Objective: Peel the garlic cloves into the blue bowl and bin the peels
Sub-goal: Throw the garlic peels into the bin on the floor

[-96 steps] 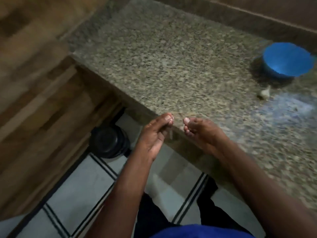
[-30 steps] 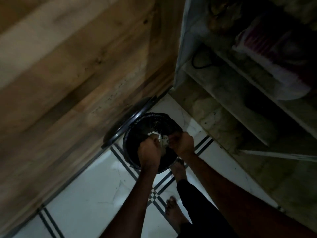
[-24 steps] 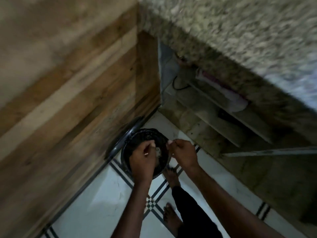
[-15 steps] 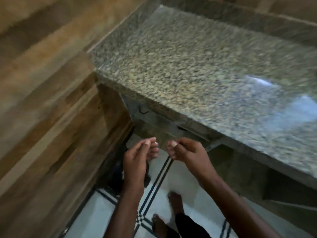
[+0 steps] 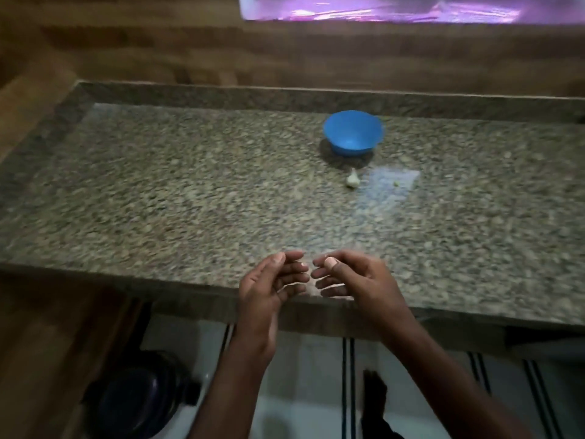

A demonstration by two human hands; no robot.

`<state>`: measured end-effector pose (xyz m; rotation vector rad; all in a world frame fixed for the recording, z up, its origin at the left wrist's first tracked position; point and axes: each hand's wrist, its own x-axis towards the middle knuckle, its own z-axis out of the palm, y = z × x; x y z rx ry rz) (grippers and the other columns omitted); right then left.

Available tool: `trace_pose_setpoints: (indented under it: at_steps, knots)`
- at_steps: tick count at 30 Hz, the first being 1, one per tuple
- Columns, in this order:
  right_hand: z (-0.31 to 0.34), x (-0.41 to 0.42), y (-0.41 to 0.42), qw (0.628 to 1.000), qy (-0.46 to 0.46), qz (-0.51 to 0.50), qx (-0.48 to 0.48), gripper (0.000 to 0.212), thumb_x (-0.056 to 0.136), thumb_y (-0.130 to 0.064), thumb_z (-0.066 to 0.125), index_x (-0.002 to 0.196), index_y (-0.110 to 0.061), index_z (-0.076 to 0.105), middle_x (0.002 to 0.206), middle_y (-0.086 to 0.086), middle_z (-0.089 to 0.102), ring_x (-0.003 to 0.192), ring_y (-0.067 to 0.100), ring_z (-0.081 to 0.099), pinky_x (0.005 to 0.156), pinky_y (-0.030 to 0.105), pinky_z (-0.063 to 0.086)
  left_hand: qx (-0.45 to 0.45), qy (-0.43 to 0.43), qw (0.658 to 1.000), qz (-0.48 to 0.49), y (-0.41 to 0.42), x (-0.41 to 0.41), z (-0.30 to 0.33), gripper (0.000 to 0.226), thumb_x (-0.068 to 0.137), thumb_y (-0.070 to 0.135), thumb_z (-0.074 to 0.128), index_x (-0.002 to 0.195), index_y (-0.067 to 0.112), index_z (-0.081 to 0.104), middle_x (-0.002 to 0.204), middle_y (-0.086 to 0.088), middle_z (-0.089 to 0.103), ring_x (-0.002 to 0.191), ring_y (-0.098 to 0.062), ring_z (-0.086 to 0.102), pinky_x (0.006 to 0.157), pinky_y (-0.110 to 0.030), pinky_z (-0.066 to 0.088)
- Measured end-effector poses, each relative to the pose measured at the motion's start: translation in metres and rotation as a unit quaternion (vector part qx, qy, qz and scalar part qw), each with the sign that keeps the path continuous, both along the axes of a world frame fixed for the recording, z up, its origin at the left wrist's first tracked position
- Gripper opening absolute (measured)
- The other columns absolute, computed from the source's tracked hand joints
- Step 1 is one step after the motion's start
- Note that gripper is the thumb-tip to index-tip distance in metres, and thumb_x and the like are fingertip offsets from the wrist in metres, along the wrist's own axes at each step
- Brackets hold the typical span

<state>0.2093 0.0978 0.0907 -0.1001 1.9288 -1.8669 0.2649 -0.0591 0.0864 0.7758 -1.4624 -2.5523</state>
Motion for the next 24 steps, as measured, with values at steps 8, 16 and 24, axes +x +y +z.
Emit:
trace_pose_setpoints:
  at_steps: [8, 16, 24]
  knots:
    - [-0.035, -0.093, 0.131, 0.998, 0.01, -0.042, 0.054, 0.018, 0.101, -0.014, 0.06, 0.096, -0.009, 0.076, 0.085, 0.012, 0.077, 0.078, 0.026, 0.074, 0.072, 0.039, 0.061, -0.033, -0.054, 0.997, -0.034, 0.128, -0.107, -0.034, 0.029, 0.106, 0.018, 0.05, 0.104, 0.002, 0.075, 0.085, -0.013, 0.073, 0.075, -0.019, 0.07, 0.068, -0.027, 0.057]
    - [-0.089, -0.197, 0.159, 0.963, 0.078, -0.075, 0.245, 0.018, 0.092, -0.035, 0.065, 0.091, -0.02, 0.076, 0.081, -0.004, 0.077, 0.071, 0.017, 0.072, 0.068, 0.033, 0.06, -0.413, -0.077, 0.901, -0.113, 0.147, -0.209, -0.105, 0.022, 0.098, 0.023, 0.064, 0.118, 0.021, 0.072, 0.112, 0.003, 0.07, 0.101, -0.014, 0.067, 0.093, -0.04, 0.058]
    - [-0.107, -0.292, 0.125, 0.891, 0.189, -0.041, 0.411, 0.025, 0.094, -0.032, 0.068, 0.114, -0.017, 0.069, 0.097, 0.006, 0.073, 0.086, 0.027, 0.067, 0.066, 0.028, 0.041, -0.768, -0.072, 0.602, -0.207, 0.13, -0.232, -0.159, 0.063, 0.102, 0.047, 0.046, 0.157, 0.019, 0.034, 0.16, -0.011, 0.035, 0.146, -0.03, 0.031, 0.119, -0.049, 0.025]
